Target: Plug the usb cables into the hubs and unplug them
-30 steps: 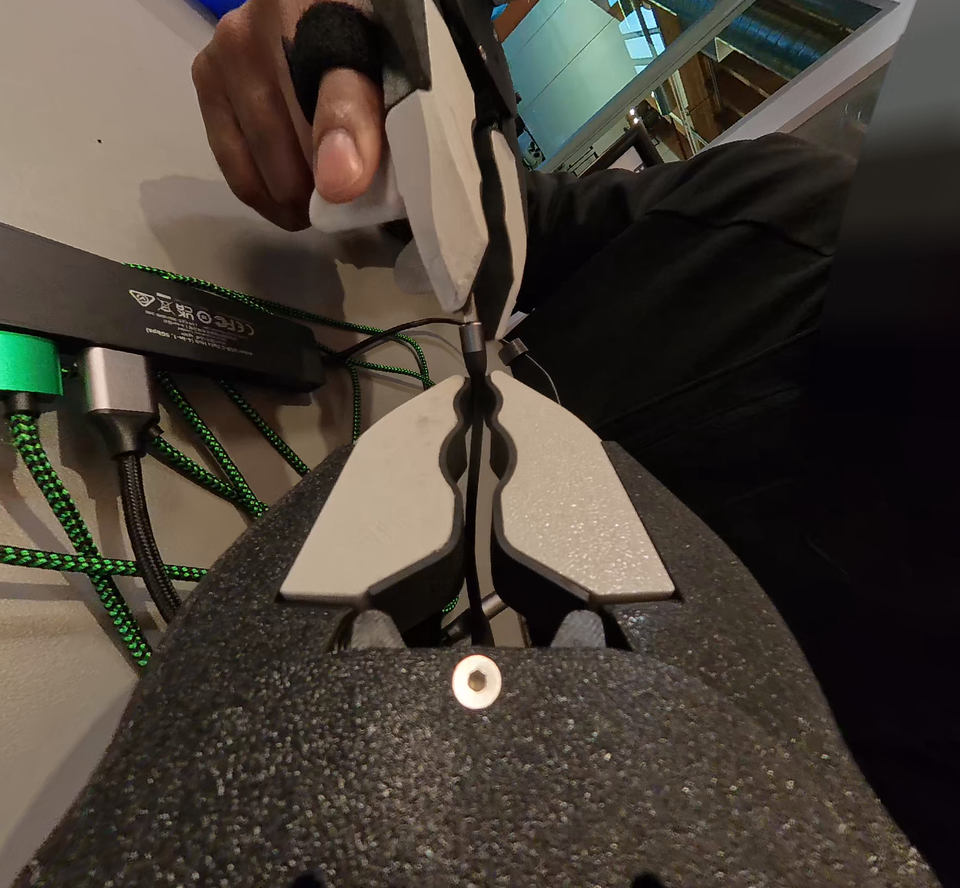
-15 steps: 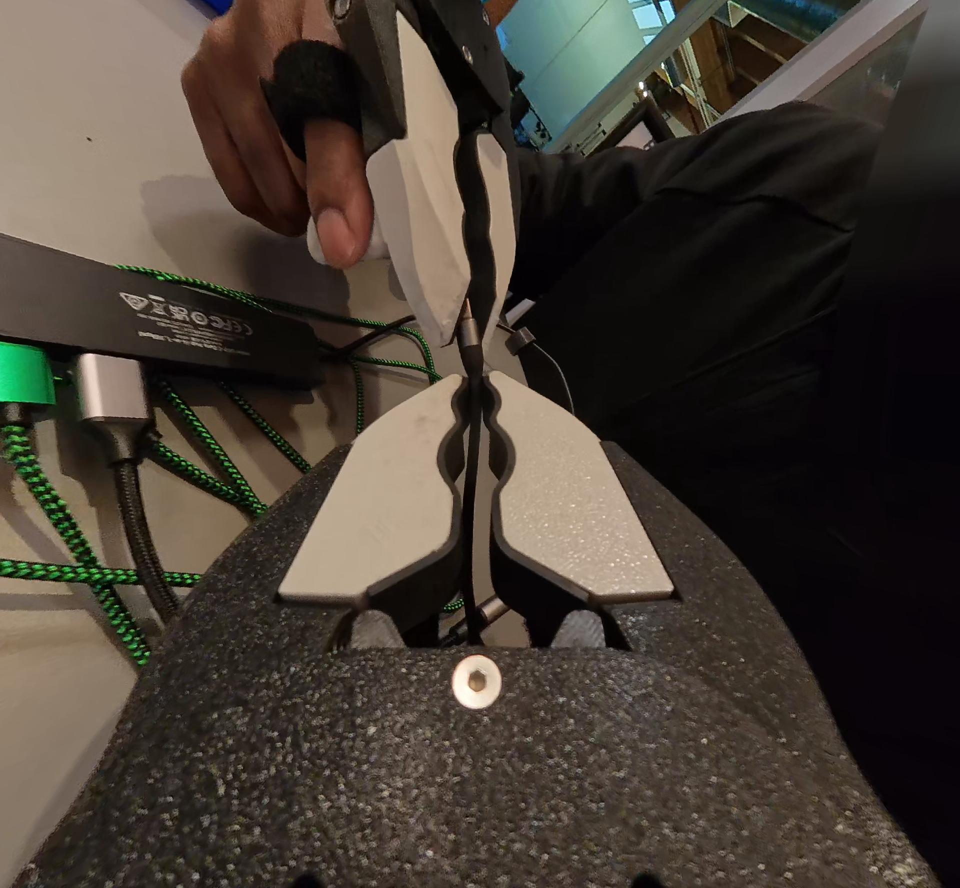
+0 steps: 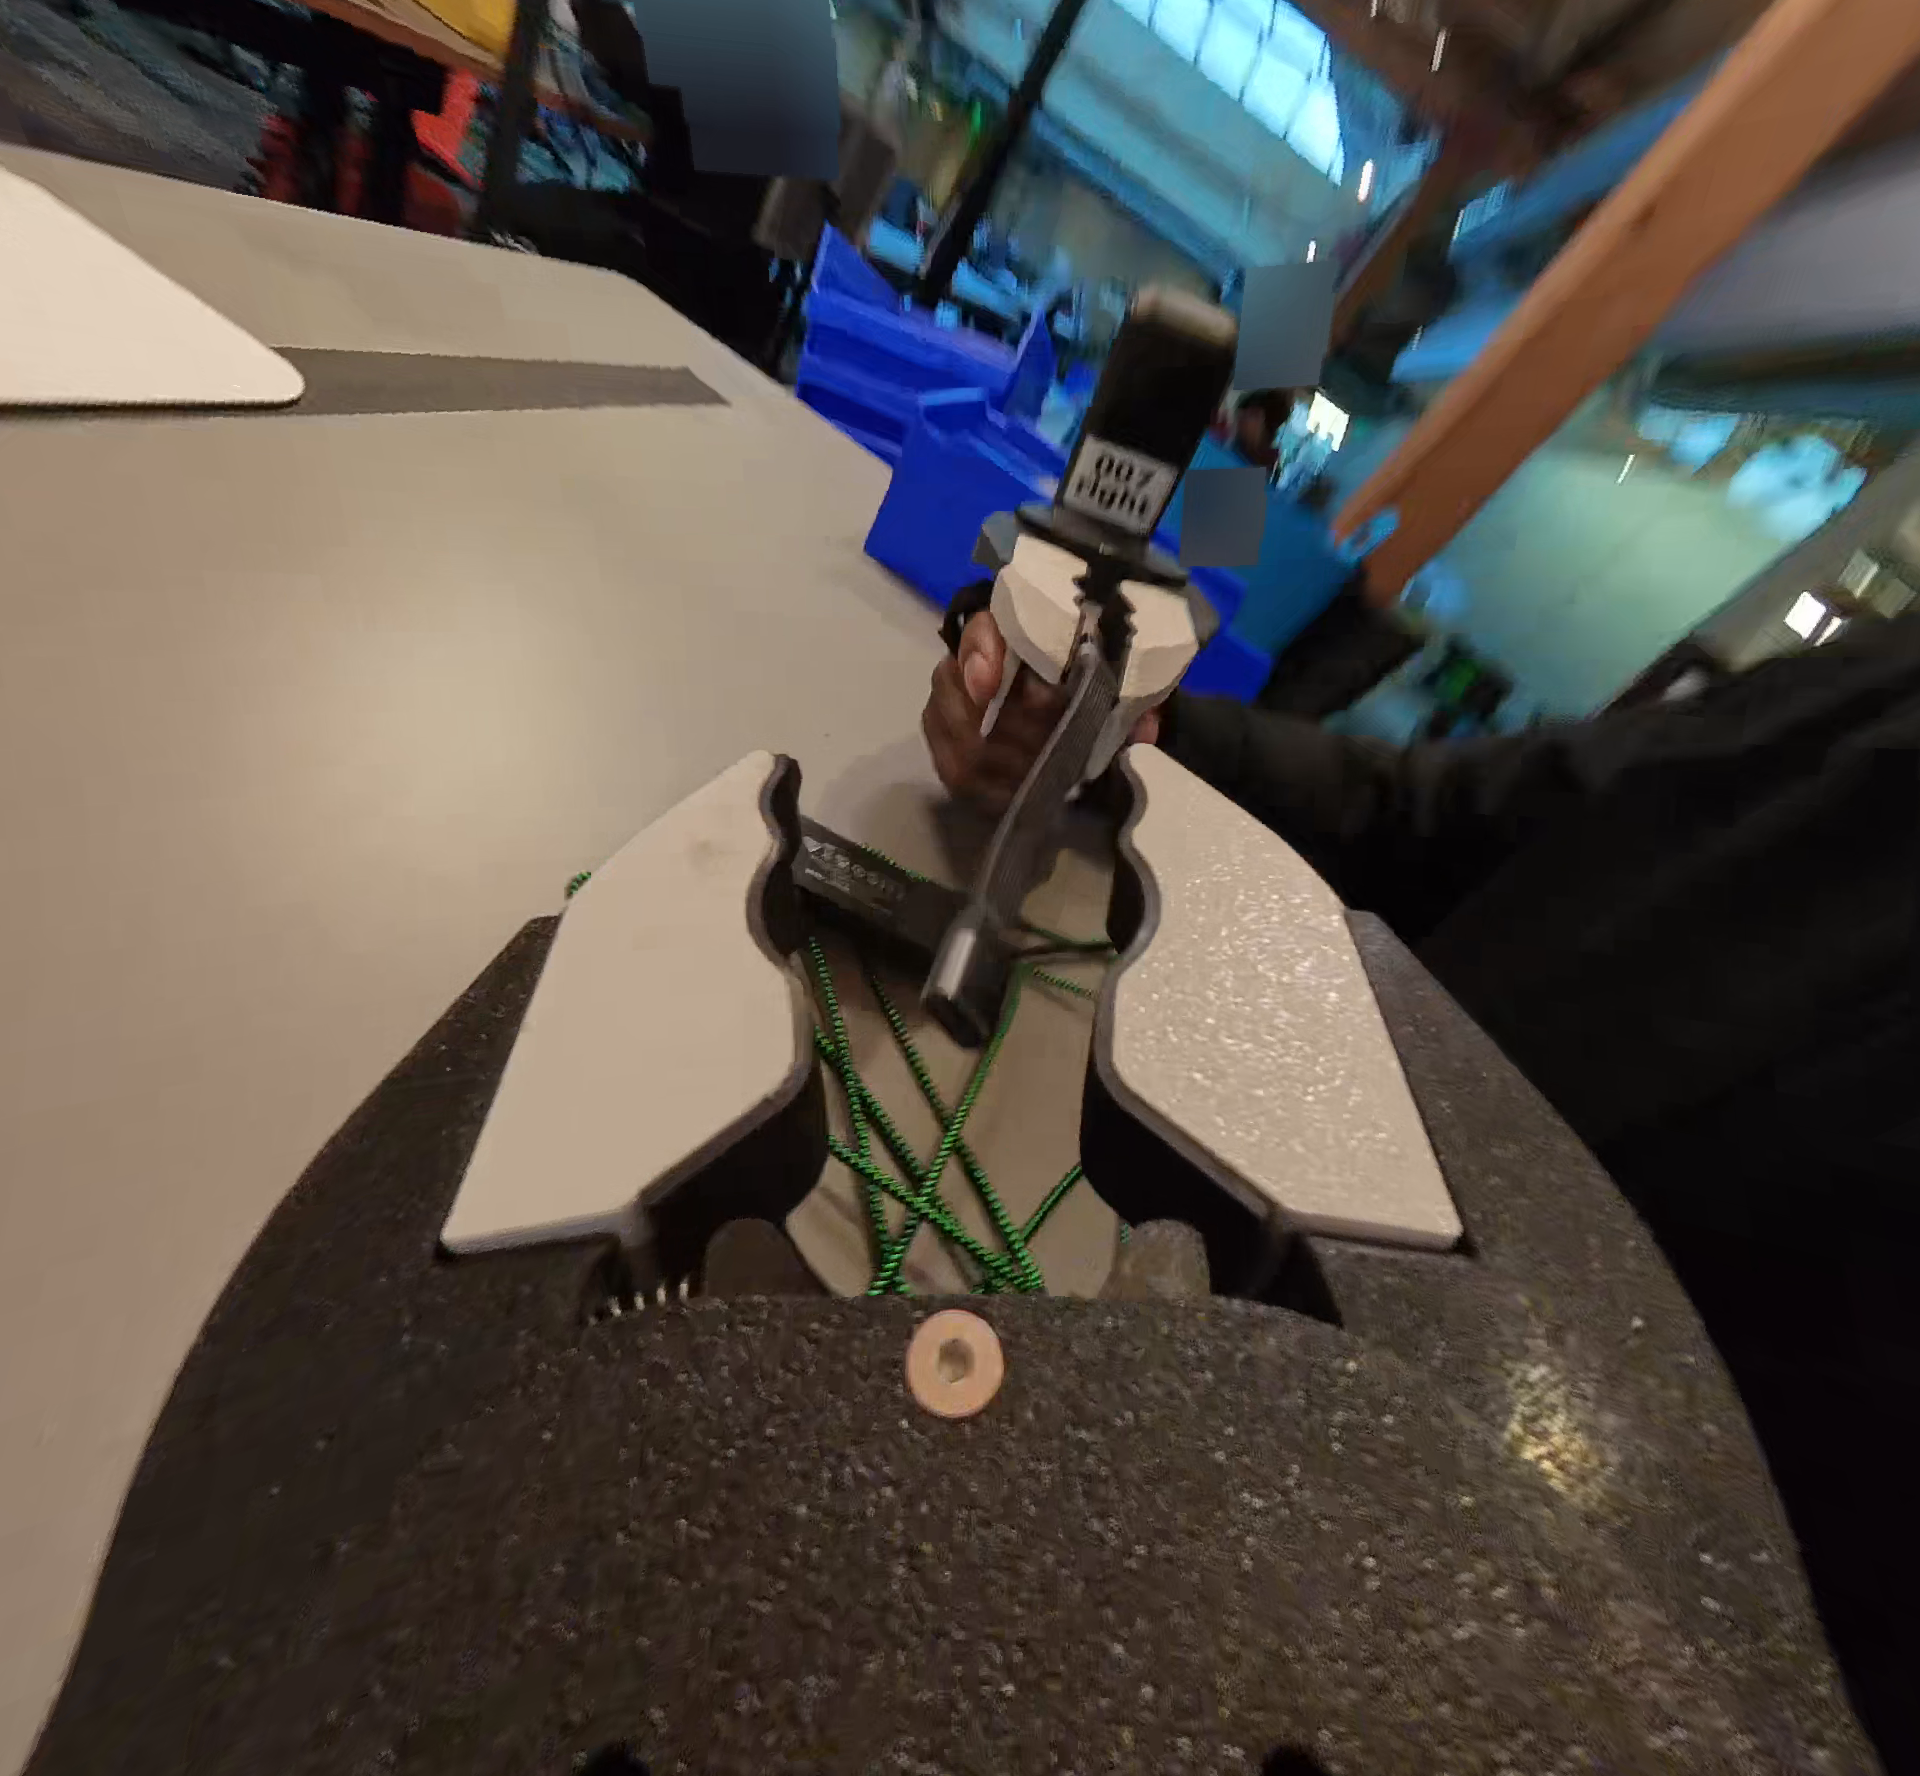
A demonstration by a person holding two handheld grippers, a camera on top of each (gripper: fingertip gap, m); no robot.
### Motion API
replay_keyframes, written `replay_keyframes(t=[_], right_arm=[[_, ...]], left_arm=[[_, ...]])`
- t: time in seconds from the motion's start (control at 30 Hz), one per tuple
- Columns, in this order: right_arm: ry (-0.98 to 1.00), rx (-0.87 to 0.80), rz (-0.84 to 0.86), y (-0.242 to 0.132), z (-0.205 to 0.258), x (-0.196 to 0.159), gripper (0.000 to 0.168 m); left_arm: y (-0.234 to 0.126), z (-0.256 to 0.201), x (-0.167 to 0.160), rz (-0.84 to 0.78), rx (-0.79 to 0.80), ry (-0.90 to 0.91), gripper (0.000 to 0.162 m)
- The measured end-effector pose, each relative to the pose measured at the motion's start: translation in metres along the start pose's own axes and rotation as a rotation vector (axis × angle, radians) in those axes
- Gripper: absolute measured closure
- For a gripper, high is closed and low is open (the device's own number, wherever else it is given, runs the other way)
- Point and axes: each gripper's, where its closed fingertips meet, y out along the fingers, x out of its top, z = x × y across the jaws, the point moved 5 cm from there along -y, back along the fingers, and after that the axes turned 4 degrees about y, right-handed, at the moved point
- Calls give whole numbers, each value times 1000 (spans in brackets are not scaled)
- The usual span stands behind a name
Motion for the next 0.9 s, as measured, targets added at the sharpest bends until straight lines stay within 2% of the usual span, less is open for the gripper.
replay_keyframes(t=[0.13, 0.3, 0.4, 0.5, 0.53, 0.67, 0.8, 0.9], right_arm=[[45, 38, -94, -1, -2, 8, 156], [77, 65, -102, 12, 1, 3, 156], [90, 80, -71, 21, 5, -3, 156], [101, 64, -77, 20, 6, -2, 156], [103, 50, -69, 18, 5, -3, 156], [109, -10, -55, 17, 0, -6, 156], [153, -21, -140, 19, 0, 2, 157], [201, -34, -209, 21, 1, 7, 161]], left_arm=[[-9, -6, -16, -213, -63, -318, 79], [21, -29, -34, -337, -139, -536, 58], [39, -32, -40, -376, -134, -613, 63], [43, -29, -43, -382, -117, -616, 92], [42, -29, -41, -383, -121, -614, 96], [31, -38, -29, -404, -137, -578, 95], [17, -49, -17, -517, -208, -569, 93], [16, -53, -22, -555, -179, -567, 94]])
